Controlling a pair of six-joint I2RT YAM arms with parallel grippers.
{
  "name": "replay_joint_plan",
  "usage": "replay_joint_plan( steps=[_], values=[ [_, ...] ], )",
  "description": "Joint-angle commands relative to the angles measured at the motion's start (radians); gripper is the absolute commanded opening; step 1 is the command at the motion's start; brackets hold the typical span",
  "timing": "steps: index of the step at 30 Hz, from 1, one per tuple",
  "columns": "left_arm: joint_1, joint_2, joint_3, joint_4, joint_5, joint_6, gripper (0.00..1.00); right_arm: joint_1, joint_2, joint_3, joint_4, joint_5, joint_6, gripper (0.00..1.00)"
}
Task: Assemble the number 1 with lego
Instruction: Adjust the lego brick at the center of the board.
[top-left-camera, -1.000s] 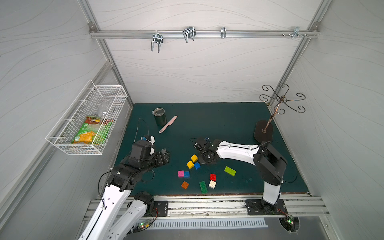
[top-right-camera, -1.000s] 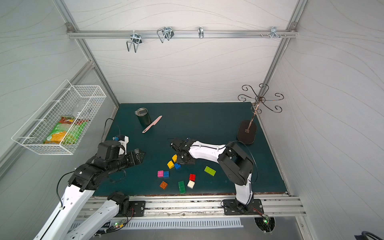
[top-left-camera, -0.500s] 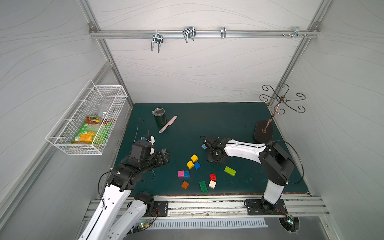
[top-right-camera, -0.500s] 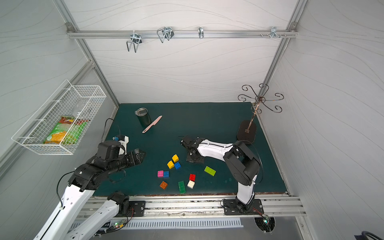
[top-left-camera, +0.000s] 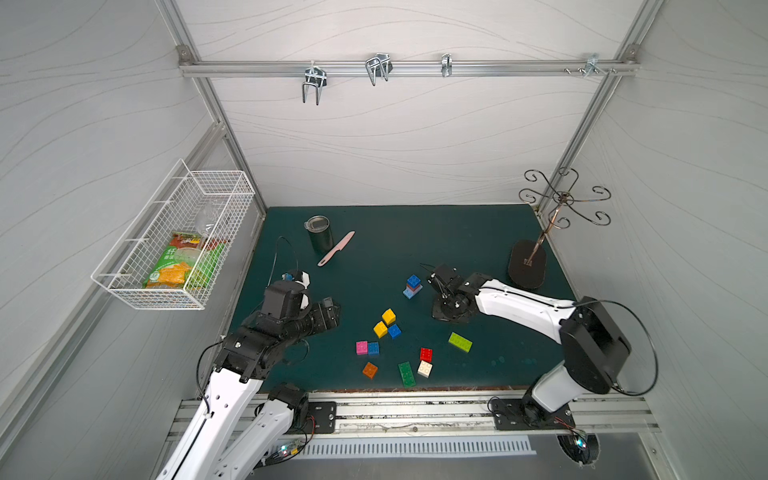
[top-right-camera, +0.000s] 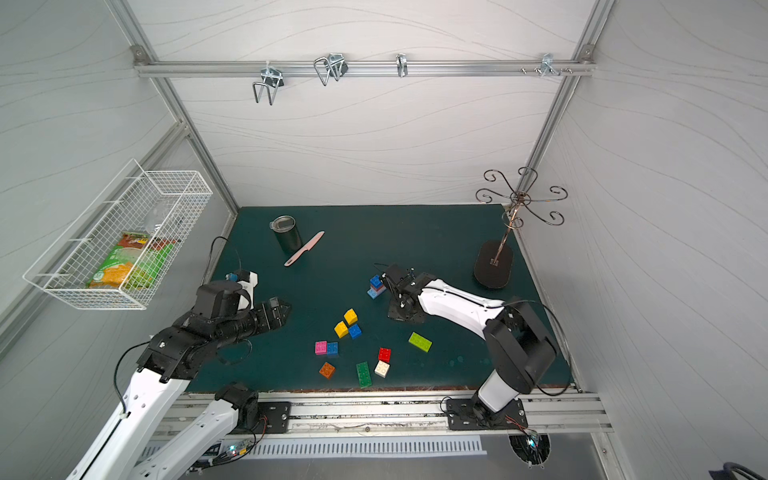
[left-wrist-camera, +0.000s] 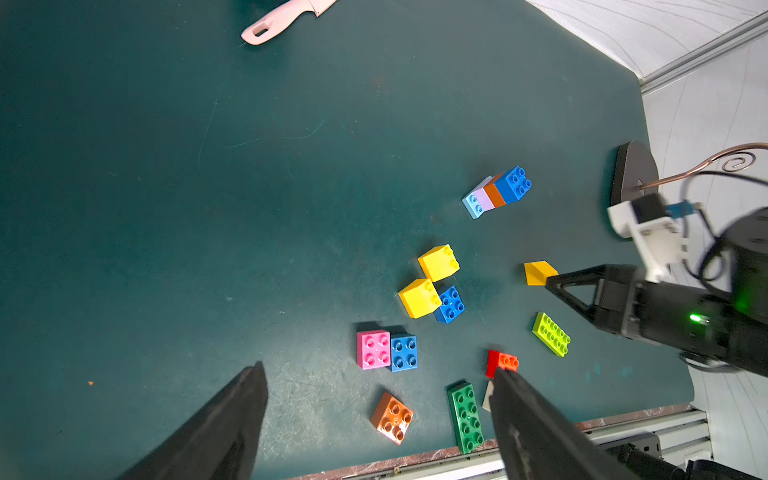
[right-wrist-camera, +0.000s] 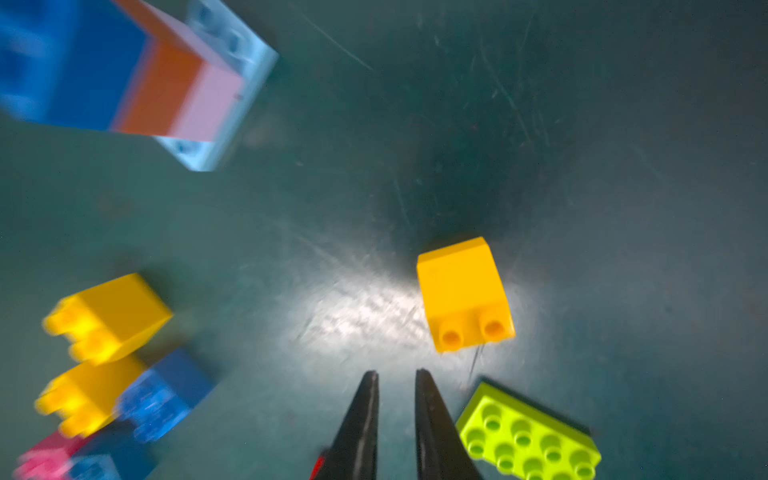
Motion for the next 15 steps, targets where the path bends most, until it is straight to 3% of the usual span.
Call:
replay_joint_plan(
  steps=[1,7,10,15],
  values=[
    [-0.005,0.002,0.013,0.012,-0.010,-0.001,0.89,-0.053,-0.062,-0.015,-0.026,-0.029,-0.004,0.34],
    [-0.005,0.004,0.013,0.012,-0.006,0.000,0.89,-0.215,-0.057,-0.070,0.031,-0.143,-0.040,0.78],
    [-0.005,0.007,0.013,0.014,-0.004,0.000,0.89,-0.270,-0.025,-0.095,0.091,-0.219,-0.057,0.83],
    [-0.005,0.010,0.013,0.014,-0.004,0.000,0.90,-0.274,0.072,-0.063,0.130,-0.261,-0.116,0.84]
  ],
)
